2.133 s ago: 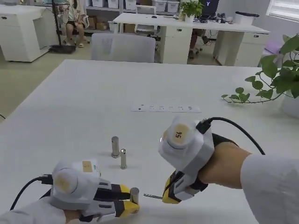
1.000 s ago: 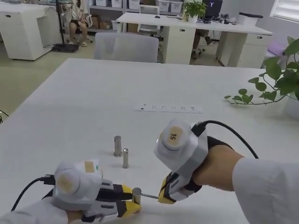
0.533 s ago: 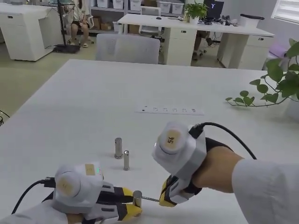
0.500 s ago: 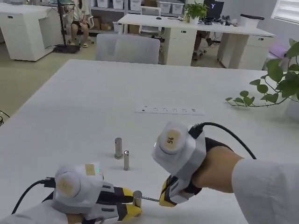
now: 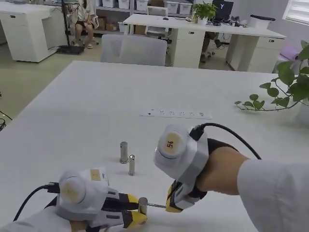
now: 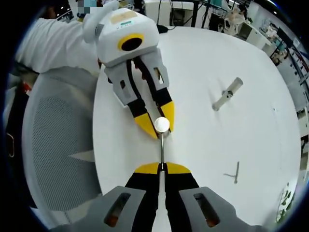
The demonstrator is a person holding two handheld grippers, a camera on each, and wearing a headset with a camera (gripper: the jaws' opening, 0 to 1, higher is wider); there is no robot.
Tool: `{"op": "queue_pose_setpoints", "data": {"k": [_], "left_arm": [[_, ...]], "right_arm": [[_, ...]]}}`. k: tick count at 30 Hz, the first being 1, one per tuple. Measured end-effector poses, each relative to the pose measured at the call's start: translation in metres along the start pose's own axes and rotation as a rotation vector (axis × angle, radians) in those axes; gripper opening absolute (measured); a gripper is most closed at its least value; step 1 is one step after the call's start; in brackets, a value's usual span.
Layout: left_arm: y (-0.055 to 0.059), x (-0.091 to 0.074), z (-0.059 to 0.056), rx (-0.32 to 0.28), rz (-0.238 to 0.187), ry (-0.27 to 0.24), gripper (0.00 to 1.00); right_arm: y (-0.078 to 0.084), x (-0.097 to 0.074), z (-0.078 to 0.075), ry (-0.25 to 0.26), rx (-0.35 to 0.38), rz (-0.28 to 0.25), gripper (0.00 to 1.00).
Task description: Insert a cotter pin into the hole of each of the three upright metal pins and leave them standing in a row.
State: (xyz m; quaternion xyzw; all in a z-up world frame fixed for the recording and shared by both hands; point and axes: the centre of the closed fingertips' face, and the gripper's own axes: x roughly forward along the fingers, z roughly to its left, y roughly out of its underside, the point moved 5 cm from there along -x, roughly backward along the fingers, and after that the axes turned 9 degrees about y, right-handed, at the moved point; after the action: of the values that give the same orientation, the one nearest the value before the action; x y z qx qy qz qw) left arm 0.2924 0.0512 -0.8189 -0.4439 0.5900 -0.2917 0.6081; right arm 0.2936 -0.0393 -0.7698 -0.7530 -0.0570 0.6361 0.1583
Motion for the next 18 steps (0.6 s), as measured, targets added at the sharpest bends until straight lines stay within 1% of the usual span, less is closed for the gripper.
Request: {"op": "queue_pose_setpoints", "data": {"k": [4, 9, 18], "left_arm": [[0.0001, 0.0001, -0.0003, 0.001, 0.004, -0.001, 0.10], [-0.0003, 0.0003, -0.0010, 0.001, 0.005, -0.002, 0.10], [-0.0004, 0.0002, -0.0009, -0.002, 0.004, -0.001, 0.10]], "right_arm": [[-0.0009, -0.0028, 0.0013, 0.000, -0.008, 0.011, 0.03], [-0.0020, -0.0048, 0.0010, 0.000, -0.001, 0.011, 0.03], [-0.0044, -0.0017, 0.0020, 0.000, 0.010, -0.011, 0.03]]}}
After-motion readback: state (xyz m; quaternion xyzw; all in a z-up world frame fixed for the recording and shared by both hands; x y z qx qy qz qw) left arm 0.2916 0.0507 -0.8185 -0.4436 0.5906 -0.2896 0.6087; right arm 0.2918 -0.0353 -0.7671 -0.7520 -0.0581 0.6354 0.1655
